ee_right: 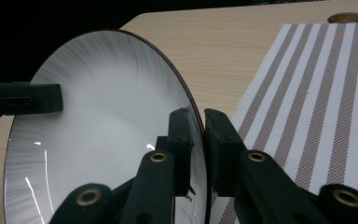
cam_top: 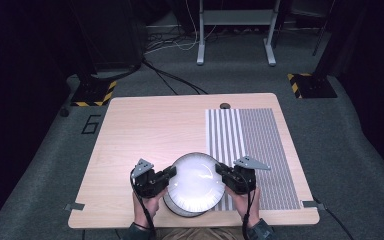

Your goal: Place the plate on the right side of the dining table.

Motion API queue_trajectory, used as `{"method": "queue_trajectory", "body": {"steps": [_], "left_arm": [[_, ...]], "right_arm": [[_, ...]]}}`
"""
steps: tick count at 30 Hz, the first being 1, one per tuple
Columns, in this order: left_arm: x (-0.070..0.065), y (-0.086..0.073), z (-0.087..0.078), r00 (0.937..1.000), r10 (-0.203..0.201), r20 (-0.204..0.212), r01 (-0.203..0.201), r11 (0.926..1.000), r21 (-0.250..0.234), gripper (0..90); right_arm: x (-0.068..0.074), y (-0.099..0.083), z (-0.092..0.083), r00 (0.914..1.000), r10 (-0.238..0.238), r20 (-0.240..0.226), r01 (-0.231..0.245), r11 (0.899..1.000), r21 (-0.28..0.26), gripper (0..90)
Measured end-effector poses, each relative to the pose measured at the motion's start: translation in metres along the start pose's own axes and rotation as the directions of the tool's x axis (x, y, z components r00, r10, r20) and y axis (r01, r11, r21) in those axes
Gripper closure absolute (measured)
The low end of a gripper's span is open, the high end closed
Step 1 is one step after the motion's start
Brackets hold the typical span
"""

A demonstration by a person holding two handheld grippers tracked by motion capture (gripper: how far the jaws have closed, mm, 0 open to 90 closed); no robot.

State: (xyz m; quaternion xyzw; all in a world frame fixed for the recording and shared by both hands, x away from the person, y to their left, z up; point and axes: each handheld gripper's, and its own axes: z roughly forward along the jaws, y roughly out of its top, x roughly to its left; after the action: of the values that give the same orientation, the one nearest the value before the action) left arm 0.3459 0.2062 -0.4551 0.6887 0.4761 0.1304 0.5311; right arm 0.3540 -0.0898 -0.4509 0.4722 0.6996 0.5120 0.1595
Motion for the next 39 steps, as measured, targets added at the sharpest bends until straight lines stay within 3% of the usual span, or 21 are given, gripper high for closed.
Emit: {"method": "queue_trajectory", "body": {"steps": [11, 39], "left_arm": [[-0.006, 0.006, 0.009, 0.9994, 0.003, 0.035, -0.003, 1.0000, 0.008, 81.8], [-0.022, 0.019, 0.034, 0.9964, 0.038, 0.075, -0.040, 0.9991, 0.017, 81.3]], "right_arm": [[-0.006, 0.004, -0.009, 0.9996, -0.006, 0.027, 0.007, 1.000, -0.006, 80.6], [-0.023, 0.009, -0.028, 0.9965, -0.007, 0.083, 0.009, 1.000, -0.025, 80.4]]}}
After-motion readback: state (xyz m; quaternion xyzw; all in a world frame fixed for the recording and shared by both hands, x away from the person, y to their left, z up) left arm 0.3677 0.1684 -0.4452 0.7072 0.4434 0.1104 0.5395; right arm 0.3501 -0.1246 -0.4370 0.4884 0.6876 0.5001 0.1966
